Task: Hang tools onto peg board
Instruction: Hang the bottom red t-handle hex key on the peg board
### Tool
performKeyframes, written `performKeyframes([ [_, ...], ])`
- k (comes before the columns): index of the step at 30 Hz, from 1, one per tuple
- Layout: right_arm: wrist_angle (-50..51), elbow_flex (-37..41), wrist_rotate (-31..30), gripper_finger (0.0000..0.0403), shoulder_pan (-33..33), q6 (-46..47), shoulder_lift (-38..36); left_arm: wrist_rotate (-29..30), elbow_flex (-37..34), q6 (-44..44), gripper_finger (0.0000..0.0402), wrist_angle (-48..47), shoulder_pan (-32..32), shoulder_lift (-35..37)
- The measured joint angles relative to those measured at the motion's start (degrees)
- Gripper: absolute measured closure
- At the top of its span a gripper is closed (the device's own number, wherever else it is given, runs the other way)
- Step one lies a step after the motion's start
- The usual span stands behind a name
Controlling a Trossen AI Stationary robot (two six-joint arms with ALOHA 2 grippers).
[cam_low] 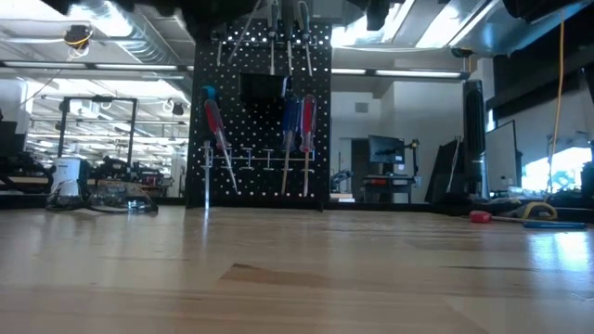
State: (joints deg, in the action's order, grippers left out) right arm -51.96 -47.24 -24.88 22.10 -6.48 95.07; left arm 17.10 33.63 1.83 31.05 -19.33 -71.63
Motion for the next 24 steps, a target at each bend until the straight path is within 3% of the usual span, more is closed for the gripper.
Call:
performKeyframes([
  [6,1.61,0.0,-0.04,0.0348,-0.59,-0.02,-1.71,0.0,0.0,5.51,0.0209,-28.2,-0.94,15.55],
  [10,8.17,-2.66,1.29,0.0347,-3.43,-0.01,-3.0,0.06,-0.67,10.02,0.0209,-39.35,-1.03,22.21],
  [16,29.62,-15.5,10.59,0.0346,-10.86,0.19,-2.97,0.07,-9.22,15.99,0.0208,-34.91,-2.33,24.84],
  [20,36.71,-24.08,13.82,0.0346,-15.72,-2.82,-2.98,1.04,-15.27,17.46,0.0208,-29.76,-2.55,24.29],
  [24,41.7,-31.64,16.99,0.0346,-21.39,-4.78,-3.02,3.09,-16.86,17.7,0.0208,-28.49,-1.64,24.41],
])
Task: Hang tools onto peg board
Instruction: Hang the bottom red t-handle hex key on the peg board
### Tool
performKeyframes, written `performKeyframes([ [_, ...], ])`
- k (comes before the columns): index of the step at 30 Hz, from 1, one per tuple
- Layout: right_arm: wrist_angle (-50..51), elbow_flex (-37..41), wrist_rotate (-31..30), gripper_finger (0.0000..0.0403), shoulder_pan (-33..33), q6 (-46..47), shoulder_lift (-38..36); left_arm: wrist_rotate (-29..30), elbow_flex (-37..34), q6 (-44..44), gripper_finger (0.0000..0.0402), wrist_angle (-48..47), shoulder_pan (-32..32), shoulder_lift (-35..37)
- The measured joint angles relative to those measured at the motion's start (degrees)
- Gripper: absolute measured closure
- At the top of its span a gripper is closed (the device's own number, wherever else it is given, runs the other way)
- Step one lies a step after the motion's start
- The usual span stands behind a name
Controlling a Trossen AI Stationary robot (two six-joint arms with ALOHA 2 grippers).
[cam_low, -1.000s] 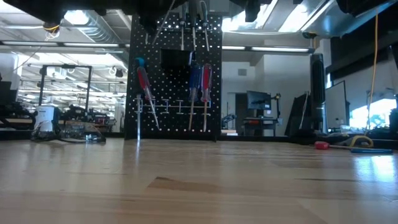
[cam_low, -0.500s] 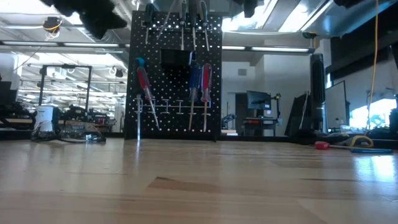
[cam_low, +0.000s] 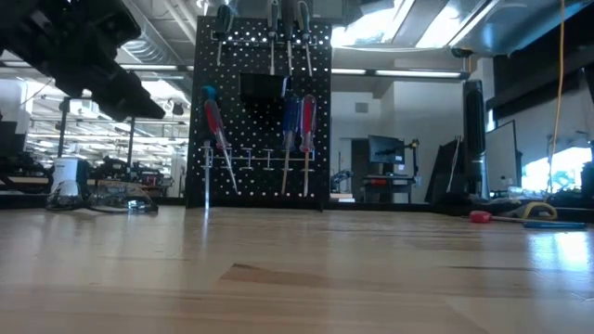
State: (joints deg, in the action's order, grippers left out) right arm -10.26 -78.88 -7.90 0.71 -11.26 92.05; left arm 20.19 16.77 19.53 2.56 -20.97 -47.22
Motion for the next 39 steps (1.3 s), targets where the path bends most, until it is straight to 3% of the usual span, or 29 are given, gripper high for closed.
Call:
performKeyframes([
  [8,5.63,-10.68,6.57,0.0346,-10.89,-1.92,1.54,0.17,-0.13,-2.29,0.0208,-0.33,1.39,0.02],
  [14,17.95,-26.56,10.02,0.0346,-15.85,-3.75,8.92,0.18,-0.13,-5.65,0.0208,-0.22,3.08,0.02],
  [22,31.24,-44.09,10.09,0.0346,-19.17,-2.21,19.22,0.17,-0.13,-9.53,0.0208,-0.5,5.33,0.02],
  [39,28.38,-45.87,10.18,0.0346,-20.23,0.06,23.52,0.15,-0.13,-16.75,0.0208,-0.12,9.09,0.09],
])
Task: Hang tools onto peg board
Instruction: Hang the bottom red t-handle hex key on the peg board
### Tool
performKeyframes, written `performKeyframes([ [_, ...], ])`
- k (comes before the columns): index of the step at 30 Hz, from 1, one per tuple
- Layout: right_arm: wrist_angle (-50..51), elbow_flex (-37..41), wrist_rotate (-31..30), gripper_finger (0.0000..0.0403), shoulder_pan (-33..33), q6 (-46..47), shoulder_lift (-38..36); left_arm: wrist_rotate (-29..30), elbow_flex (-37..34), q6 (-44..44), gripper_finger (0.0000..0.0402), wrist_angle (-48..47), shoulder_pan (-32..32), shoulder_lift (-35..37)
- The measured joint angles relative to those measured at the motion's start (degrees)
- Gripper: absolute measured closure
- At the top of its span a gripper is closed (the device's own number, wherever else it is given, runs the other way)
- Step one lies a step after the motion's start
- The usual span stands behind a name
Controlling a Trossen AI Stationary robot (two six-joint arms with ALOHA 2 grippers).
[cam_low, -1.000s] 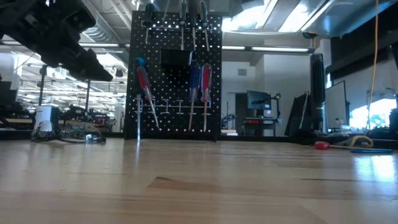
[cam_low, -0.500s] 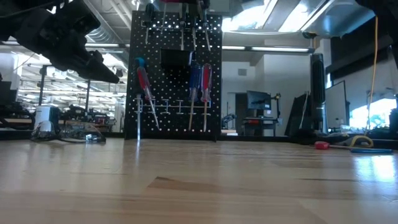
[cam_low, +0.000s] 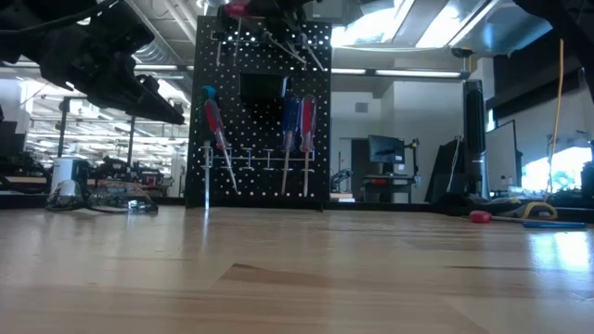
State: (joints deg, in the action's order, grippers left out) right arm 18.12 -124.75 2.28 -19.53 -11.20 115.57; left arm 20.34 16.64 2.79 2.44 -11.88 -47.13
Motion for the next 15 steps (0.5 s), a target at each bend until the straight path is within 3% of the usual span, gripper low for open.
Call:
performKeyframes([
  [15,1.89,0.0,-1.49,0.0346,1.29,-0.64,-3.95,0.0,0.0,-0.18,0.0208,-0.04,0.0,0.0],
])
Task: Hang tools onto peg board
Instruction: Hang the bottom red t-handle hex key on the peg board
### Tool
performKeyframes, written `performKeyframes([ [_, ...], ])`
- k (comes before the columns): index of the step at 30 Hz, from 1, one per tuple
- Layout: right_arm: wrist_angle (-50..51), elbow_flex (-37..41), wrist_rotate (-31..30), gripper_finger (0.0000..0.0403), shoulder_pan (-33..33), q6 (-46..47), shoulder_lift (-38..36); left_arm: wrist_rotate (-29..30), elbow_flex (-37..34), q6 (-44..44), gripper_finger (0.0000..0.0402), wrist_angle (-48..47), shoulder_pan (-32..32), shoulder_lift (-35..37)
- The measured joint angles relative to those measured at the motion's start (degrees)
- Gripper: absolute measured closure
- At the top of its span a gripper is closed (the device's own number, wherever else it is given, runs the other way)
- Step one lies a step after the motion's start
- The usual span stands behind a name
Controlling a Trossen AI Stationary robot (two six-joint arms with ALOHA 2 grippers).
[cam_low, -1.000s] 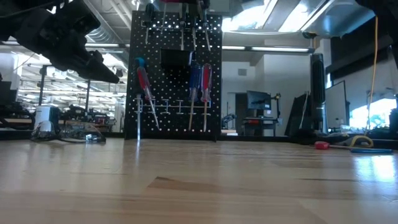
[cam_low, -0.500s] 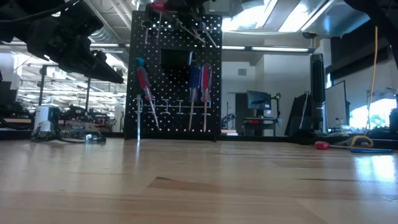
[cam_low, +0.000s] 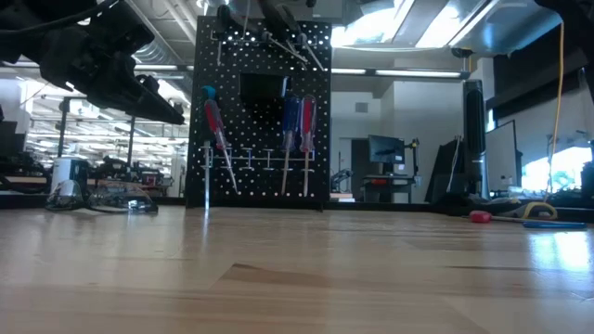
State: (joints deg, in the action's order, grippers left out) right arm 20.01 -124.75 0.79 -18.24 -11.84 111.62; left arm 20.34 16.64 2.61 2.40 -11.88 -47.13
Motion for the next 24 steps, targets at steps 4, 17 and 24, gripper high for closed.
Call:
performKeyframes([
  [4,5.51,0.0,-1.15,0.0346,1.45,-0.26,-2.3,0.0,0.0,-0.04,0.0208,-0.03,0.0,0.0],
  [17,30.68,2.49,-5.8,0.0346,18.38,-0.43,-6.37,-0.01,0.0,-0.04,0.0208,0.01,0.0,0.0],
  [24,24.89,24.61,-20.77,0.0346,27.14,2.39,-4.8,0.0,0.0,-0.23,0.0208,0.01,0.0,0.02],
])
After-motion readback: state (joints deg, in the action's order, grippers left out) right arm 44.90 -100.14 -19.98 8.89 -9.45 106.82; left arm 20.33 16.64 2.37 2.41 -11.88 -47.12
